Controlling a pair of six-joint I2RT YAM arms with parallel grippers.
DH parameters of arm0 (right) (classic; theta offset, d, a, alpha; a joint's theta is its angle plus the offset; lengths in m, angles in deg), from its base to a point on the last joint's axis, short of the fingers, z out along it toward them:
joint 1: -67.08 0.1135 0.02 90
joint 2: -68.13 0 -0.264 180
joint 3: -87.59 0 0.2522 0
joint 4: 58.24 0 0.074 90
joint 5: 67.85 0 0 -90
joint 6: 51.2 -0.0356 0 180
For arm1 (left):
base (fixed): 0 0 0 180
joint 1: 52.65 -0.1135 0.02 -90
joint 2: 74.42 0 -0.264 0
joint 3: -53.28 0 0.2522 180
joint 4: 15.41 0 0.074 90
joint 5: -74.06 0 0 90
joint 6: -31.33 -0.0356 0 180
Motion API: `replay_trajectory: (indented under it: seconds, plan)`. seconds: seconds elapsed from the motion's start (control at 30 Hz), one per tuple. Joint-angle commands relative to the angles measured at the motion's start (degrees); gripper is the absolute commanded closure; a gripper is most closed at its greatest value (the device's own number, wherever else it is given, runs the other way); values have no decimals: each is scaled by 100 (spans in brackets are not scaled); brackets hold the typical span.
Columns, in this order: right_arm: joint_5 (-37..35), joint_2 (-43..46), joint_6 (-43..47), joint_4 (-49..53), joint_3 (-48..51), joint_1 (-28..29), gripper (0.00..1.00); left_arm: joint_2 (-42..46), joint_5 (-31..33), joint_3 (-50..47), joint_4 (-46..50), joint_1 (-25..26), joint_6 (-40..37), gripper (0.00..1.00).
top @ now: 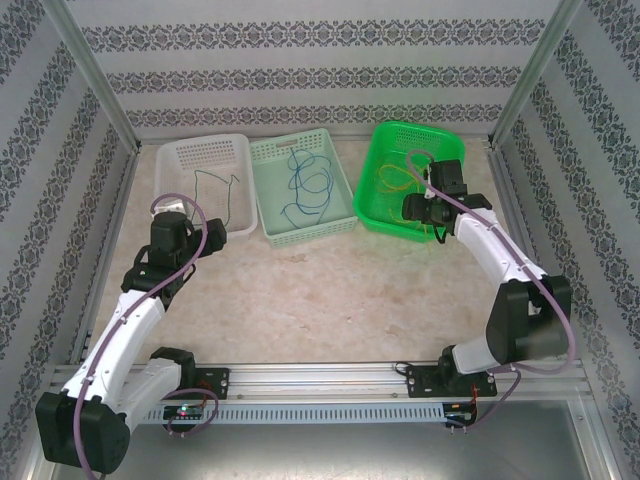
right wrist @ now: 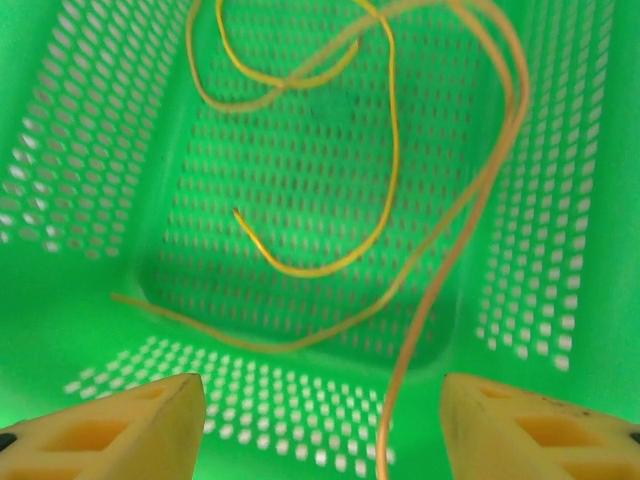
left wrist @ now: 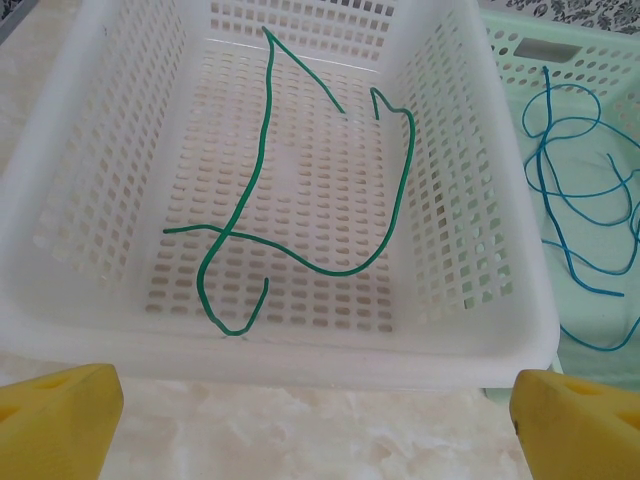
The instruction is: Untangle the cables
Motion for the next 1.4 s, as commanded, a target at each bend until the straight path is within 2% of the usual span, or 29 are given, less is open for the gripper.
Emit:
replay_trajectory:
  seconds: [0.0, 0.23, 0.27, 0.43, 0.5, 0.6, 0.67, 0.97, 1.07, 1.3, 1.37]
  plan:
    - [77, 383, -305, 649, -119, -18, 36, 23, 34, -100, -228, 52, 7, 0]
    - [568, -353, -290, 993, -337, -107, 42, -148, -67, -93, -374, 49, 15, 0]
    - [614, -508, -298, 937, -370, -101, 46, -149, -68, -65, -324, 53, 7, 0]
    - [559, -1114, -178, 640, -664, -110, 81, -5, 55, -133, -269, 49, -5, 0]
    - [528, -1194, -126, 571, -800, -97, 90, 23, 98, -158, -256, 49, 14, 0]
    - [446, -1138, -27, 432, -943, -20, 98, 5, 108, -147, -255, 48, 63, 0]
    - [384, -1081, 67, 283, -1000, 53, 100, -24, 87, -158, -277, 52, 99, 0]
    - [391, -1949, 91, 390, -1511, -54, 100, -47, 84, -93, -114, 51, 99, 0]
    - [507, -1866, 37, 495, -1395, -67, 99, 82, 183, -74, 39, 52, 29, 0]
    - [304, -1101, 101, 1148, -1129, -154, 63, 143, 156, -255, -142, 49, 126, 0]
    - [394, -894, 87, 1214, -1062, -154, 57, 45, 76, -241, -191, 48, 168, 0]
